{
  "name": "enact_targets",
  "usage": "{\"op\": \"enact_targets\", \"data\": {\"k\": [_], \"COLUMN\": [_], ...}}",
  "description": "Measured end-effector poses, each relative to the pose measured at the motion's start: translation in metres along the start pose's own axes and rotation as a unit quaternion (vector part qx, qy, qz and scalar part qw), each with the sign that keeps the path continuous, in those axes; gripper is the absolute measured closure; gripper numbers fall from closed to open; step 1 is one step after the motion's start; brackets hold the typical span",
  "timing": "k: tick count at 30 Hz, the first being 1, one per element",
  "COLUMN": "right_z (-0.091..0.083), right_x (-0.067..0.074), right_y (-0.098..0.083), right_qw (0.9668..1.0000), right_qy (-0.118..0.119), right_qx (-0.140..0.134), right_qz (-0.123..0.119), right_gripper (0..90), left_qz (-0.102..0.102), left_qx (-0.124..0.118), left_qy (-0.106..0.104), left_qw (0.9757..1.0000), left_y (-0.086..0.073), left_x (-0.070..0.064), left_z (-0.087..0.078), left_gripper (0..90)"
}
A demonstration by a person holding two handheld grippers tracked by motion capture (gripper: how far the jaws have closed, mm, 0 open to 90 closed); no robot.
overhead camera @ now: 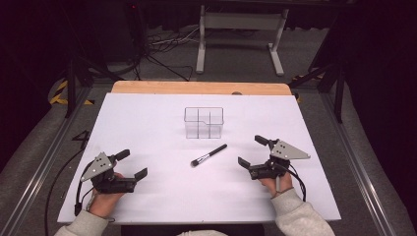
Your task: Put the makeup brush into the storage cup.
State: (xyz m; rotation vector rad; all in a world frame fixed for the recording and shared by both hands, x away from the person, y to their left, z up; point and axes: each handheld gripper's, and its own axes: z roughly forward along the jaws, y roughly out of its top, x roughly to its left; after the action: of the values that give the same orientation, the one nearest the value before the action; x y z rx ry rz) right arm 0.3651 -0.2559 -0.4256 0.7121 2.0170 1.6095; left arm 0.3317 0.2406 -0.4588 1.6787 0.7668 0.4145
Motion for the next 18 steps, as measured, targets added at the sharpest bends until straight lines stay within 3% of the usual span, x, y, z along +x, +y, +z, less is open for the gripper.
{"op": "enact_targets", "data": {"k": [2,8,15,16,18], "right_z": [0.005,0.018,0.029,0.035,0.038], "right_x": [0.002,0.008,0.011,0.012,0.012], "right_y": [0.009,0.031,0.043,0.049,0.051], "right_qw": [0.9998,0.9987,0.9968,0.9951,0.9943], "right_qy": [0.006,0.023,0.040,0.052,0.056], "right_qx": [0.014,0.036,0.055,0.073,0.080], "right_qz": [-0.015,-0.027,-0.042,-0.043,-0.045], "right_gripper": [1.1,0.1,2.7,3.7,3.7], "left_qz": [0.002,0.006,0.005,0.002,0.002], "left_qx": [0.002,0.002,-0.002,-0.007,-0.008], "left_qy": [0.001,0.001,-0.002,-0.004,-0.004], "left_qw": [1.0000,1.0000,1.0000,1.0000,1.0000], "left_y": [0.000,-0.001,0.001,0.002,0.003], "left_x": [0.000,-0.001,-0.001,-0.001,-0.002], "left_z": [0.000,0.001,-0.001,-0.002,-0.003], "left_gripper": [2.9,2.8,2.8,2.7,2.8]}}
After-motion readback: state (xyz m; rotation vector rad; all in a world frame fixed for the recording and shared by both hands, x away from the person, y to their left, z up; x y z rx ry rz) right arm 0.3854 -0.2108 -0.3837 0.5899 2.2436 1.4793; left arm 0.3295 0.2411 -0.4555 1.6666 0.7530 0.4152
